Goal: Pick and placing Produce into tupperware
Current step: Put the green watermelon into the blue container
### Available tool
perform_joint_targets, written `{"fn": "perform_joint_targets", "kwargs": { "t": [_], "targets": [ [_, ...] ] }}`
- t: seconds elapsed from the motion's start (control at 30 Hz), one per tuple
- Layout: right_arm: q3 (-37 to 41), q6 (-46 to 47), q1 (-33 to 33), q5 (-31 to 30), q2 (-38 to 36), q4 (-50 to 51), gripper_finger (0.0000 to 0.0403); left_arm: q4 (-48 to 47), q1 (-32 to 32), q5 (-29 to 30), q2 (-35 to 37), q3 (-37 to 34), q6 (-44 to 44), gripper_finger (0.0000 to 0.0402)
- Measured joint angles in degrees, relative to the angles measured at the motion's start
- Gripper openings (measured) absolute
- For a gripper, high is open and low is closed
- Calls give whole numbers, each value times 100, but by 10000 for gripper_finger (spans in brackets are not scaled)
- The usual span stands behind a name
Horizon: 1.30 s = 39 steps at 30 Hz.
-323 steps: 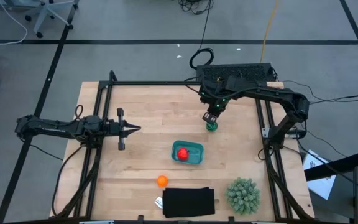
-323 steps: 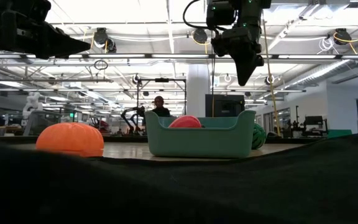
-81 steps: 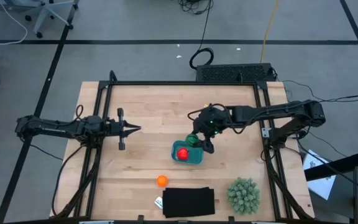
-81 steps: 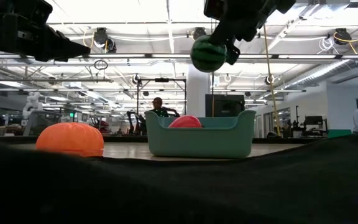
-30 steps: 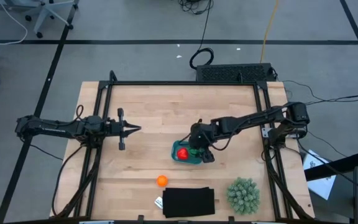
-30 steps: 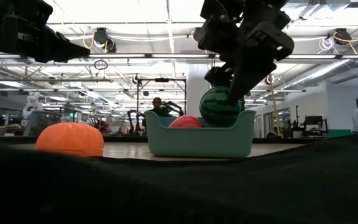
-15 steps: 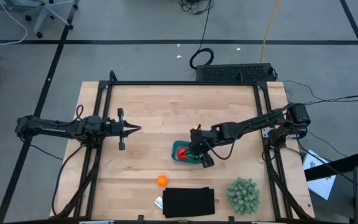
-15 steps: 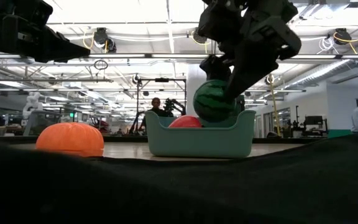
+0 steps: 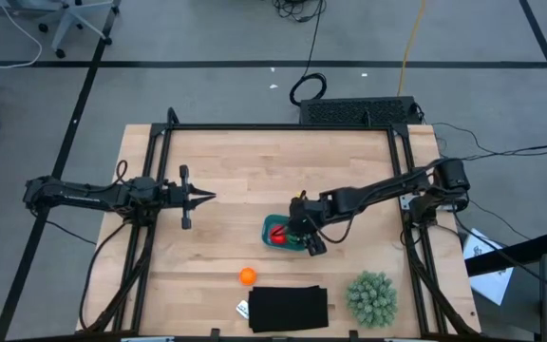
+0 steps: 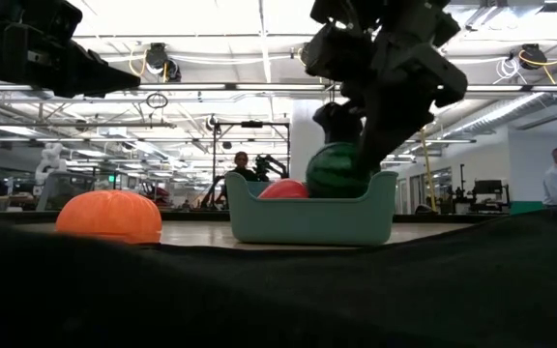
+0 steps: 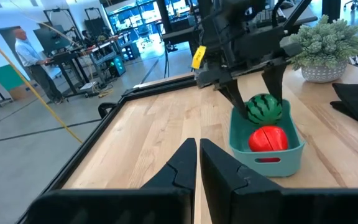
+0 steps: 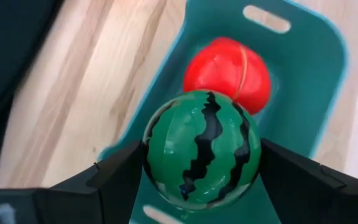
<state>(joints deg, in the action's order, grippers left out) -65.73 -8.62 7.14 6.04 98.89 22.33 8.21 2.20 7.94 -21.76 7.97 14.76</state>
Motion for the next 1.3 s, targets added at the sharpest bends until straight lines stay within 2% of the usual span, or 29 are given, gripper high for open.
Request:
{"fn": "perform_joint_targets", "kwargs": {
  "t": [0.3, 0.53, 0.7, 1.0, 1.3],
  "targets": [
    [-7, -134, 0, 18, 393, 2, 282, -85, 0, -2, 0, 0, 0, 26],
    [-11, -135, -4, 27, 395, 43, 282, -113, 0, 0, 0, 0, 0, 26],
    [-10, 150, -79, 317, 397, 63, 282, -113, 1, 0, 1, 0, 0, 26],
    [-9, 549, -206, 350, 398, 69, 283, -113, 1, 0, 1, 0, 0, 26],
    [-9, 553, -223, 350, 400, 67, 287, -113, 1, 0, 1, 0, 0, 26]
  ]
}}
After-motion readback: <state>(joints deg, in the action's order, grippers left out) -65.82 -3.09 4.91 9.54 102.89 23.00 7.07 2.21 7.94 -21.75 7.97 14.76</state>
